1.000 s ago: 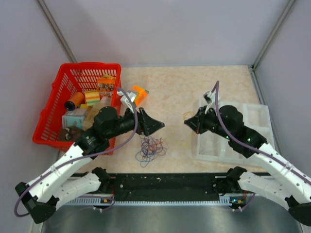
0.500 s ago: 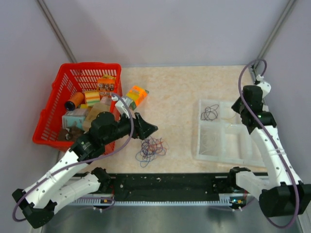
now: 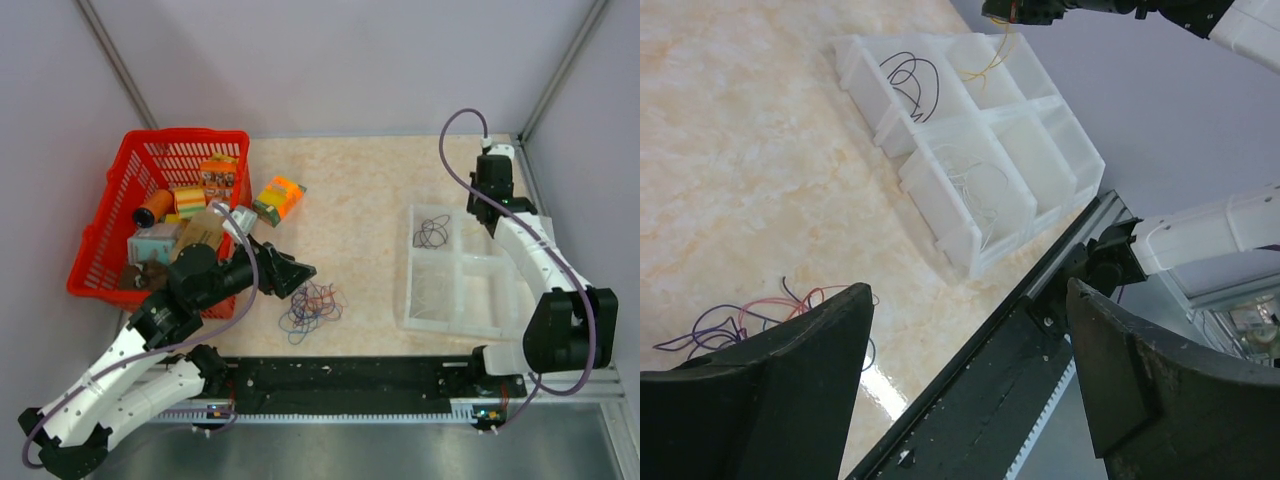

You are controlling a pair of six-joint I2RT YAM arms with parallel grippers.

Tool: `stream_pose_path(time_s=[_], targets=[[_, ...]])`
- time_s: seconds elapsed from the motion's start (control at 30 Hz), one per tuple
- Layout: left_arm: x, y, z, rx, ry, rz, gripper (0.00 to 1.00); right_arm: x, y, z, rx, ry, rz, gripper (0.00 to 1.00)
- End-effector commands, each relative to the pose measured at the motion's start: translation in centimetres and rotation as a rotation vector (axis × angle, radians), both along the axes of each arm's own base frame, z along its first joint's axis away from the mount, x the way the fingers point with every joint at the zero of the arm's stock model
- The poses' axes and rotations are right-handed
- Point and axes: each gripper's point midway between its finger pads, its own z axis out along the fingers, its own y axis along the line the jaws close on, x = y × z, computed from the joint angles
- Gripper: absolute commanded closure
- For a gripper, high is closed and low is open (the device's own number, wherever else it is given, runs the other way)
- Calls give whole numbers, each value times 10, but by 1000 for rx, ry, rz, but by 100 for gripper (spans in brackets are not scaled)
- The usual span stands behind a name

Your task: Untangle the cables

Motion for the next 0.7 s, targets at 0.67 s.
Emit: stream_pose_path(time_s=[0.67], targets=[[3, 2, -15, 73, -30, -8, 17, -25, -13, -71, 275, 223, -202, 86]])
